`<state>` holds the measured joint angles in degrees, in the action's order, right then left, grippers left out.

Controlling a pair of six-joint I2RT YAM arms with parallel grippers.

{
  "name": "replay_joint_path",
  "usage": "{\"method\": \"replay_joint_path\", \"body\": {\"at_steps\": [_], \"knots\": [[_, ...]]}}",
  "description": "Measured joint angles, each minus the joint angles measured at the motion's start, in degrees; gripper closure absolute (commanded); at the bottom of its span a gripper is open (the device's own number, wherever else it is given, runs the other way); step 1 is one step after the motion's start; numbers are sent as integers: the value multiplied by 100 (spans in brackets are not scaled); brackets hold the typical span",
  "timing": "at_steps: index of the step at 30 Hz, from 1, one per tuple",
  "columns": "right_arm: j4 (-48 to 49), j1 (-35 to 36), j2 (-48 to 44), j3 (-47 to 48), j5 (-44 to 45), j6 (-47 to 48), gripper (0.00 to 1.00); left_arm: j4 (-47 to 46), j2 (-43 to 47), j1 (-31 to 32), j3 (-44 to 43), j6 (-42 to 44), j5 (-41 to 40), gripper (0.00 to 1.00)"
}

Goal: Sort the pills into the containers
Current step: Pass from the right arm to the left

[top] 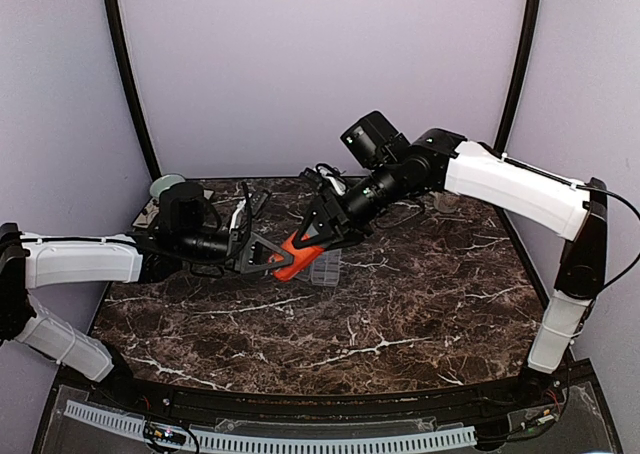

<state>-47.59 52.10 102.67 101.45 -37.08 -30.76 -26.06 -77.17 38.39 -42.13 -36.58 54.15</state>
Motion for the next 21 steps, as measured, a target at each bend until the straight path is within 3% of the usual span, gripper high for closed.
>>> {"method": "replay_joint_path", "body": {"at_steps": [18, 21], "knots": [[341, -31, 37, -57, -223, -195, 79, -393, -83, -101, 9, -269, 199, 16], [393, -42, 70, -61, -262, -249, 79, -407, -116, -118, 9, -286, 223, 21]]}}
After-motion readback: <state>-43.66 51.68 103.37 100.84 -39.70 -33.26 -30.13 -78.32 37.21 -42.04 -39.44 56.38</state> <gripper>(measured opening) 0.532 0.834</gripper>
